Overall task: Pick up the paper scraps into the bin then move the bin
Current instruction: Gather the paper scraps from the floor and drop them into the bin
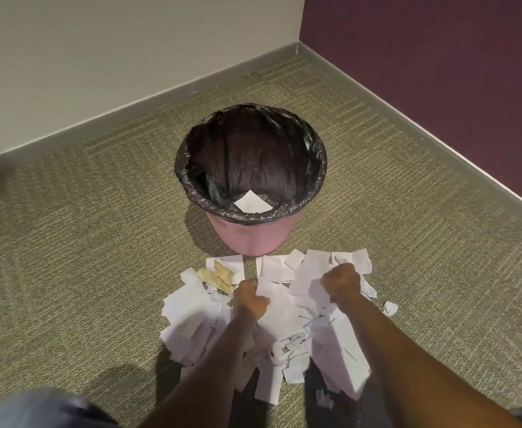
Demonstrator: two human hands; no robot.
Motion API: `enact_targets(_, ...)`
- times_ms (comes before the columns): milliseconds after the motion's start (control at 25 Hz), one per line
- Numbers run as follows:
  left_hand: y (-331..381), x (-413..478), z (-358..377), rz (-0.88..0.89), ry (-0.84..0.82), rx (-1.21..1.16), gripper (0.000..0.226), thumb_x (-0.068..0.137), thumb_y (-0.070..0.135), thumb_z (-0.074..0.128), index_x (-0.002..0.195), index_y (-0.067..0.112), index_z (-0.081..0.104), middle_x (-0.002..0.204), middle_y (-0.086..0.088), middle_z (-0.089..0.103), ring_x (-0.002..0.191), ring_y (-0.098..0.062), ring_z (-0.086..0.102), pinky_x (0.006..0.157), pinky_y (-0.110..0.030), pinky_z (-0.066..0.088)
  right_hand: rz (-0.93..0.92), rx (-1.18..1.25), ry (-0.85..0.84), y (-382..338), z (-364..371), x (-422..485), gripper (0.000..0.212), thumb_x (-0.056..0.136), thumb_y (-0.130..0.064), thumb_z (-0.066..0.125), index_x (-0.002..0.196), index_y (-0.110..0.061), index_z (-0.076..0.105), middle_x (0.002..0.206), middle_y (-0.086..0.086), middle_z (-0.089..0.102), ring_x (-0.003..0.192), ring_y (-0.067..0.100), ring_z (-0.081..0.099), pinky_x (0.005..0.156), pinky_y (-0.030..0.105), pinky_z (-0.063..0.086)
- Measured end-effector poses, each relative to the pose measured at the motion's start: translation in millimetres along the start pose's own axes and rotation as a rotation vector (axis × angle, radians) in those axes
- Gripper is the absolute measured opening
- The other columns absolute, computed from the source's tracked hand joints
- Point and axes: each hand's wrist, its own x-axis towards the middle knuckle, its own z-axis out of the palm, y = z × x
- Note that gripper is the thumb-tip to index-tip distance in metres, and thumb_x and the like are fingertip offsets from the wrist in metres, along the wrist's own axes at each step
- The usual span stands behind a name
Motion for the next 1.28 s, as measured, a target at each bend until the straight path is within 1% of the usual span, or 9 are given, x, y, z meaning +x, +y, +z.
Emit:
enact_targets(120, 0, 8, -3, -0.019, -0.063, 0.05, 0.043, 0.07, 0.007, 0.071, 0.11, -0.005, 0.06, 0.117, -0.02, 0.064, 0.112, -0.034, 0.06, 0.088, -0.039, 0.052, -0.088, -0.127, -0.028, -16, -29, 3, 0.019, 0.081, -0.012, 0.061, 0.097, -0.001, 0.064, 0.098, 0.019, 0.069, 0.091, 0.037, 0.07, 0.077, 0.042, 0.059)
enact_targets(320, 34, -4, -6, 0.076, -0.204, 0.234, 0.007, 0.078, 0.001, 0.061, 0.078, 0.007, 0.058, 0.086, -0.003, 0.057, 0.099, -0.022, 0.058, 0.069, -0.019, 0.043, -0.175, -0.223, -0.027, -64, -87, -20, 0.012, 0.087, 0.002, 0.064, 0.078, 0.004, 0.057, 0.073, 0.019, 0.061, 0.063, 0.035, 0.069, 0.062, 0.049, 0.062)
enact_targets(440, 53, -11, -5, 0.181, -0.261, 0.399, 0.04, 0.079, 0.005, 0.064, 0.119, 0.004, 0.059, 0.123, -0.013, 0.06, 0.114, -0.029, 0.059, 0.087, -0.028, 0.051, -0.19, -0.218, -0.093, -89, -125, -42, 0.01, 0.09, 0.003, 0.064, 0.093, 0.01, 0.058, 0.085, 0.023, 0.062, 0.069, 0.036, 0.068, 0.057, 0.044, 0.062)
enact_targets(600, 88, -25, -12, 0.303, -0.385, 0.463, 0.028, 0.076, -0.003, 0.068, 0.104, -0.002, 0.063, 0.101, -0.017, 0.066, 0.075, -0.026, 0.066, 0.047, -0.025, 0.045, -0.246, -0.227, -0.179, -124, -184, -88, 0.01, 0.09, 0.001, 0.066, 0.09, 0.009, 0.059, 0.082, 0.021, 0.061, 0.064, 0.03, 0.064, 0.038, 0.03, 0.055)
enact_targets(720, 110, -37, -23, 0.398, -0.454, 0.505, 0.012, 0.078, 0.001, 0.072, 0.086, 0.0, 0.064, 0.072, -0.02, 0.061, 0.05, -0.017, 0.044, 0.043, -0.02, 0.033, -0.418, -0.237, -0.076, -143, -230, -129, 0.011, 0.086, -0.002, 0.072, 0.085, 0.007, 0.067, 0.079, 0.02, 0.066, 0.062, 0.029, 0.065, 0.044, 0.033, 0.057)
enact_targets(840, 125, -54, -32, 0.541, -0.57, 0.631, 0.036, 0.081, 0.017, 0.074, 0.112, 0.003, 0.064, 0.099, -0.016, 0.065, 0.069, -0.018, 0.048, 0.051, -0.022, 0.033, -0.601, -0.244, -0.048, -151, -257, -163, 0.017, 0.082, -0.013, 0.078, 0.079, 0.002, 0.072, 0.076, 0.021, 0.071, 0.069, 0.037, 0.068, 0.064, 0.044, 0.059)
enact_targets(960, 136, -70, -44, 0.623, -0.679, 0.661, 0.024, 0.082, 0.019, 0.073, 0.104, 0.012, 0.067, 0.085, 0.003, 0.055, 0.068, -0.015, 0.045, 0.052, -0.022, 0.034, -0.682, -0.125, -0.09, -162, -248, -163, 0.023, 0.081, -0.024, 0.08, 0.081, -0.001, 0.074, 0.078, 0.019, 0.075, 0.075, 0.041, 0.072, 0.076, 0.058, 0.058)
enact_targets(1080, 155, -90, -84, 0.695, -0.771, 0.613, 0.021, 0.079, 0.006, 0.075, 0.1, 0.003, 0.072, 0.086, -0.003, 0.067, 0.068, -0.013, 0.058, 0.058, -0.019, 0.047, -0.655, 0.145, -0.093, -172, -223, -150, 0.021, 0.087, -0.015, 0.074, 0.091, 0.006, 0.071, 0.076, 0.016, 0.072, 0.054, 0.02, 0.068, 0.052, 0.032, 0.058)
enact_targets(1280, 197, -119, -206, 0.776, -0.589, 0.556, 0.019, 0.08, 0.004, 0.073, 0.099, 0.006, 0.075, 0.08, 0.001, 0.076, 0.076, -0.016, 0.074, 0.065, -0.039, 0.061, -0.63, 0.426, 0.001, -183, -187, -127, 0.016, 0.091, -0.012, 0.069, 0.096, 0.004, 0.069, 0.089, 0.014, 0.072, 0.064, 0.018, 0.065, 0.049, 0.026, 0.054)
